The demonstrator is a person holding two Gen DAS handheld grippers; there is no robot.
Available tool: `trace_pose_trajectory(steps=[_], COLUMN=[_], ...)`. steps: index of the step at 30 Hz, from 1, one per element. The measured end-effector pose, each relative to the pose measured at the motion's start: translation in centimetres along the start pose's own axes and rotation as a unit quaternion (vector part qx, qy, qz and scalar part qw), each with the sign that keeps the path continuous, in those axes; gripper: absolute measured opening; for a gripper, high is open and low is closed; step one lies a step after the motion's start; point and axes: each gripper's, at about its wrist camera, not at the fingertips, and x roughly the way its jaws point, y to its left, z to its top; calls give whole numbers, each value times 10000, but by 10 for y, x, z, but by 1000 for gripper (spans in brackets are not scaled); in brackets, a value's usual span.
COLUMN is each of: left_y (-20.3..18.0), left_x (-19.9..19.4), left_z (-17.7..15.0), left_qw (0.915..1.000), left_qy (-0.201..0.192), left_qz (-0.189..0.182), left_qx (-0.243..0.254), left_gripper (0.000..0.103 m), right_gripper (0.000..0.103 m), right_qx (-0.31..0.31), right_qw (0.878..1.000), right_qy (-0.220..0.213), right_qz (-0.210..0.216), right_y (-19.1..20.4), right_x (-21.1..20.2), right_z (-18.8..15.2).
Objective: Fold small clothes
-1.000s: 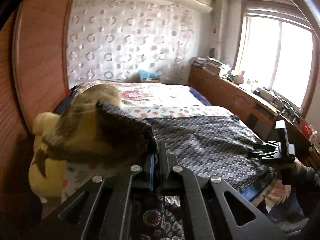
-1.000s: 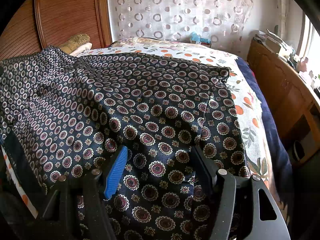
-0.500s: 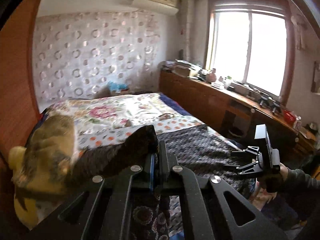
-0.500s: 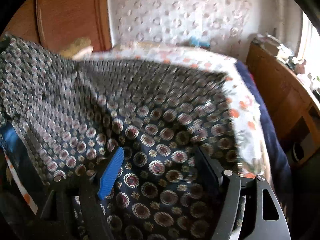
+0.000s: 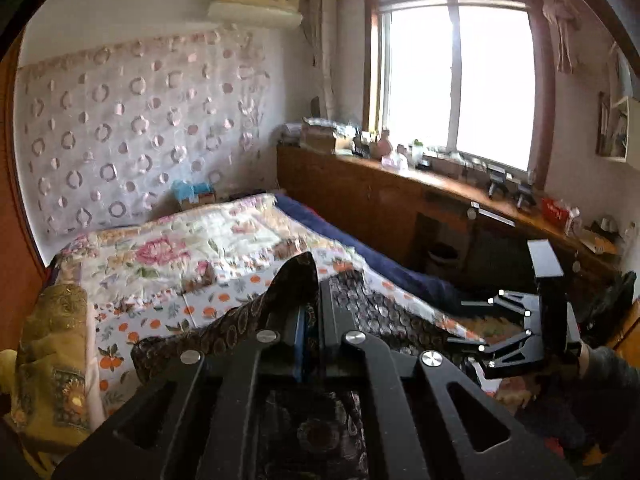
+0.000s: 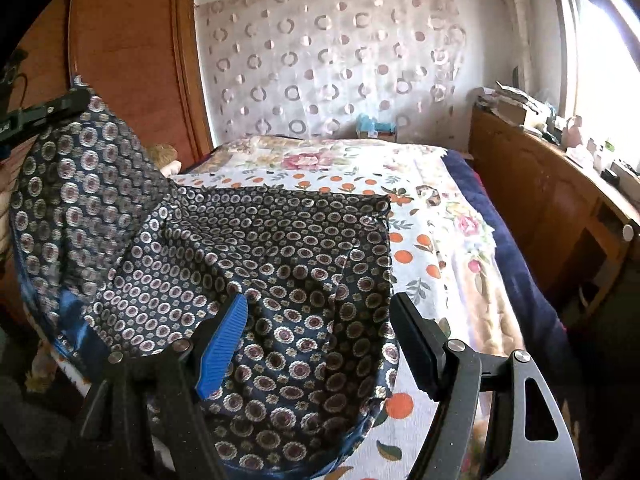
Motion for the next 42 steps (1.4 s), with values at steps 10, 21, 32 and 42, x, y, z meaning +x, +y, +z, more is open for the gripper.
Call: trace_pose_trajectory(steps=[10,21,32,42], left_y=[1,35,61,67], left_x=[-5,-20,-21,-20], left_z=[-25,-71,-111,-121], left_qw=[9996,9976,9929,9917], left_qy=[251,413,642,680], left_qz=[-120,400,662,634], left_qx=[-9,-398,-748,-884], left_gripper=[74,75,75,75], right_gripper=[75,75,37,3], right_qx=[-86,-678,-1522,-1431], right_qw=[9999,9941,9802,9874], right_qy=[36,522,1033,512], right_qz=[98,669,728,447], right_y=[6,40,75,78], right_x=[6,55,113,88], right_z=[4,11,23,34])
